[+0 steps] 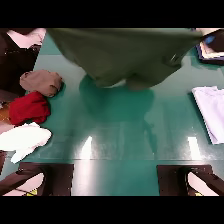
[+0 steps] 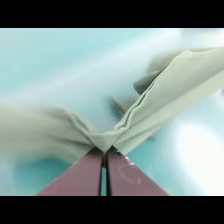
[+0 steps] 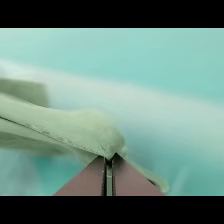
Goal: Fold the shirts.
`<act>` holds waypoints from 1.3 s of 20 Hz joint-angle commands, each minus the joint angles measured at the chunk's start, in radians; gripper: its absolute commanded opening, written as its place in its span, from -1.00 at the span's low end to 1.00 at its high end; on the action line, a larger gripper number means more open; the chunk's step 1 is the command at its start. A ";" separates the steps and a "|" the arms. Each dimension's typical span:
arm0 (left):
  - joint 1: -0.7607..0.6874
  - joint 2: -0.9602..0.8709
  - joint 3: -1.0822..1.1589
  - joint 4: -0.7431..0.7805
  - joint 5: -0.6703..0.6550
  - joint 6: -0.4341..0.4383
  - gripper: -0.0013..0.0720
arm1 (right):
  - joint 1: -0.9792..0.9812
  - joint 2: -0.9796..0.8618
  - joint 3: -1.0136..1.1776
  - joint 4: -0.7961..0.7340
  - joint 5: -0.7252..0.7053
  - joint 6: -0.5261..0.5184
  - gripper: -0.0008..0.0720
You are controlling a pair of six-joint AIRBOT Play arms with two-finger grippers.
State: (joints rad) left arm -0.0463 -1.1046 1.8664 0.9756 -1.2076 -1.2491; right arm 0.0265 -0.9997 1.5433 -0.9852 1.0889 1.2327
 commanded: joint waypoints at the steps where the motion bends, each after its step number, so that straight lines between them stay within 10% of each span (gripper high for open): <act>1: 0.001 0.148 0.113 -0.032 -0.021 -0.008 -0.90 | -0.036 0.133 0.137 -0.065 0.125 0.007 -0.93; 7: 0.001 0.196 0.155 -0.043 -0.054 -0.034 -0.90 | -0.082 0.172 0.251 -0.065 0.260 0.111 -0.93; 14: 0.001 -0.150 0.068 -0.027 -0.083 -0.034 -0.90 | -0.080 -0.127 0.175 -0.065 0.440 0.185 -0.93; 24: -0.079 -0.772 0.013 -0.035 0.134 -0.006 -0.89 | -0.080 -0.526 -0.134 -0.058 0.000 0.180 -0.93; 25: -0.074 -0.777 0.013 -0.034 0.150 -0.029 -0.59 | -0.080 -0.544 -0.134 -0.055 -0.033 0.180 -0.93; 26: -0.070 -0.777 0.014 -0.036 0.161 -0.035 0.19 | -0.080 -0.557 -0.134 -0.053 -0.058 0.180 -0.93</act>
State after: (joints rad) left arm -0.1146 -1.8149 1.8820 0.9539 -1.1183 -1.2522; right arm -0.0551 -1.4891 1.4292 -1.0622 1.1503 1.4120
